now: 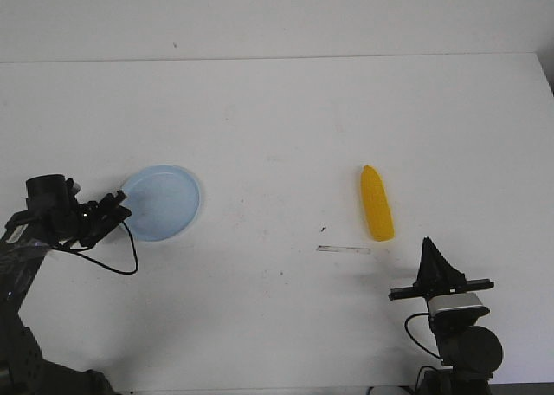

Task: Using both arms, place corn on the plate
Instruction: 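Lower the left gripper onto the rim of the light blue plate, then push the plate with the left gripper toward the yellow corn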

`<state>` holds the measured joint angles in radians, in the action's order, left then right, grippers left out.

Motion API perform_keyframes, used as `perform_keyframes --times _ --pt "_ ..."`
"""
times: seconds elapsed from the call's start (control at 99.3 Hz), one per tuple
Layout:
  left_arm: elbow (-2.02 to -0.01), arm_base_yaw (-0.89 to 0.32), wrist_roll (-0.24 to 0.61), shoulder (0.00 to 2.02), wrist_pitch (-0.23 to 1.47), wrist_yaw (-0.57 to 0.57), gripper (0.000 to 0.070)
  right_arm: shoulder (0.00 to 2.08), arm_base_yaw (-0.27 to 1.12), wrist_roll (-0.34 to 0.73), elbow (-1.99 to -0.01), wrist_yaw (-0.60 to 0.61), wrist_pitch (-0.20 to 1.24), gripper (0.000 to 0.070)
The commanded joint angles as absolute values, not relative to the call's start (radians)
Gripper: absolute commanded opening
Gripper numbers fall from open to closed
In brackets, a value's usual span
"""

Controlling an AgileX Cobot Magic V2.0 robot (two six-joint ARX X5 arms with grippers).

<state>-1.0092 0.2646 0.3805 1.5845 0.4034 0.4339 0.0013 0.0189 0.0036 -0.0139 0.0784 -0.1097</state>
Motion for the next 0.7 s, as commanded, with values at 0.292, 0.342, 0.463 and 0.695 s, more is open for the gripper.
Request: perform_keyframes --times 0.292,0.342,0.463,0.695 --pt "-1.026 0.242 0.368 1.636 0.394 0.439 0.0039 0.001 0.019 0.002 -0.013 0.078 -0.120 0.0015" --pt "-1.026 0.242 0.368 1.636 0.394 0.439 0.0004 0.001 0.019 0.002 -0.013 0.078 -0.120 0.0015" --pt "-1.026 0.242 0.384 1.635 0.395 0.439 0.0001 0.001 0.019 0.002 -0.013 0.078 -0.120 0.0015" --pt "-1.027 0.213 0.424 1.559 0.397 0.451 0.0001 0.001 0.019 0.002 -0.013 0.078 -0.120 0.0015"
